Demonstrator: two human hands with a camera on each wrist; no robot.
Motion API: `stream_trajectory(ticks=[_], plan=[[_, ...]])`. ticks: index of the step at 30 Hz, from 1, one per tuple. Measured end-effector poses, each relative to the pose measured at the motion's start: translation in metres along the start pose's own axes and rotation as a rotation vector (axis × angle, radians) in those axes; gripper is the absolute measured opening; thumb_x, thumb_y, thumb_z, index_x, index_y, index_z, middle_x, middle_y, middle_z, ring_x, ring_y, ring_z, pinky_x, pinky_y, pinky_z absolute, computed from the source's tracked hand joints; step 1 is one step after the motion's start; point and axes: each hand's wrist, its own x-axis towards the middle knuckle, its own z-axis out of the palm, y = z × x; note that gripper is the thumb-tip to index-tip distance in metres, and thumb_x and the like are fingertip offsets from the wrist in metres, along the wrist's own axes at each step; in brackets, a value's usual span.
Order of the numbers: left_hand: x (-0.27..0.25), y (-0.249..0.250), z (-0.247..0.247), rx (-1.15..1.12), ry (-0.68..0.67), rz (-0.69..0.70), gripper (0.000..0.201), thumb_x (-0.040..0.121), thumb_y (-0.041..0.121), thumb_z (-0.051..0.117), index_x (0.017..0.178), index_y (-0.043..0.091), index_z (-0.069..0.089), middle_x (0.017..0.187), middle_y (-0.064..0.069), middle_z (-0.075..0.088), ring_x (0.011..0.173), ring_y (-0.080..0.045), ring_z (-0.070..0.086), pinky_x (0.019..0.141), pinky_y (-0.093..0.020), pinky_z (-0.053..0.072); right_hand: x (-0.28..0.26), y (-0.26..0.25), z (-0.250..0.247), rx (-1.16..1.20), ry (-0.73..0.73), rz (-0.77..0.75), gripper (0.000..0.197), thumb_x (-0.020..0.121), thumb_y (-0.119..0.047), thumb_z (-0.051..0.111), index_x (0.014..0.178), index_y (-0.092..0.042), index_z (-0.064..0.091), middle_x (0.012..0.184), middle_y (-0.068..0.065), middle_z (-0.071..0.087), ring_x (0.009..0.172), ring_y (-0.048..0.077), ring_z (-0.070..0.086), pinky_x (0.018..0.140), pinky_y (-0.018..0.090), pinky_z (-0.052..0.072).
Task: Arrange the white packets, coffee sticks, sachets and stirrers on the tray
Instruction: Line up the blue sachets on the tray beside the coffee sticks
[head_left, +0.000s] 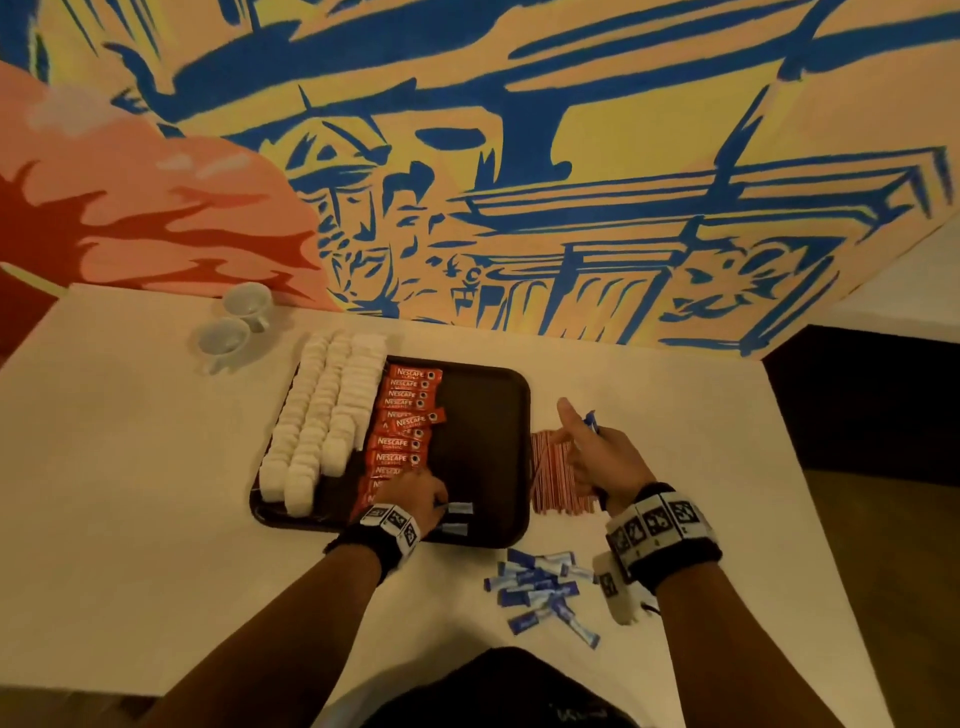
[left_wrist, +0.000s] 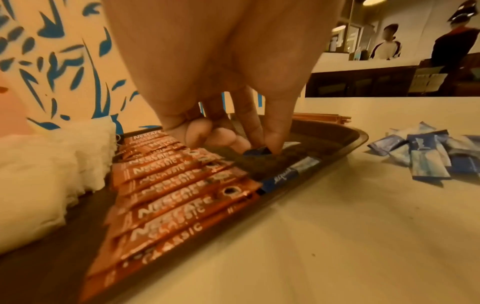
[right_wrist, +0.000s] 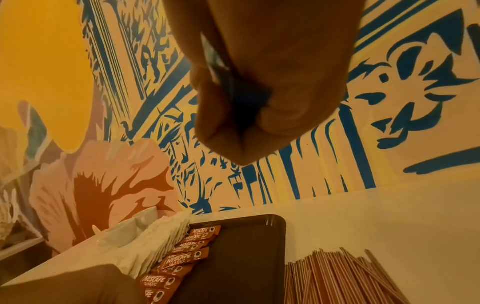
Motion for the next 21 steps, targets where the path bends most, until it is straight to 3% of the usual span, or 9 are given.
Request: stream_trajectory(ticks=[6, 13, 18, 21], plan=[[0.007, 0.006, 0.017, 0.028, -0.028, -0.005, 0.031, 0.095, 0.030, 0.060, 0.125, 0.027, 0.067, 0.132, -0.002, 0.056, 0.121, -0.022, 0.054, 0.103, -0.034, 0.046, 0.010, 0.004, -0.016, 0.053, 0.003, -0.020, 0.057, 0.089, -0.069, 0.060, 0.099, -0.013, 0.069, 0.054, -0.008, 0.038, 0.050, 0.012, 0.035, 0.050, 0.027, 0.034], [0.012, 0.009, 0.018, 0.084, -0.020, -0.009, 0.026, 0.098, 0.020, 0.057, 0.119, 0.026, 0.069, 0.126, -0.001, 0.062, 0.118, -0.020, 0.056, 0.100, -0.031, 0.047, 0.019, 0.005, -0.019, 0.055, -0.034, -0.053, 0.052, 0.090, -0.065, 0.062, 0.095, -0.014, 0.065, 0.054, -0.007, 0.039, 0.048, 0.010, 0.035, 0.048, 0.026, 0.035], [0.009, 0.011, 0.018, 0.083, -0.009, -0.016, 0.026, 0.098, 0.021, 0.058, 0.122, 0.026, 0.068, 0.127, 0.000, 0.063, 0.116, -0.020, 0.058, 0.099, -0.031, 0.046, 0.023, 0.008, -0.015, 0.009, -0.041, -0.077, 0.057, 0.089, -0.067, 0.062, 0.100, -0.011, 0.067, 0.058, -0.005, 0.042, 0.052, 0.011, 0.040, 0.051, 0.027, 0.041], [0.004, 0.011, 0.009, 0.008, 0.056, -0.010, 0.026, 0.098, 0.027, 0.058, 0.121, 0.025, 0.068, 0.125, 0.003, 0.063, 0.115, -0.018, 0.058, 0.100, -0.030, 0.043, 0.019, 0.003, -0.011, 0.019, -0.076, -0.111, 0.059, 0.091, -0.071, 0.055, 0.100, -0.014, 0.070, 0.057, -0.004, 0.038, 0.050, 0.011, 0.037, 0.051, 0.029, 0.039]])
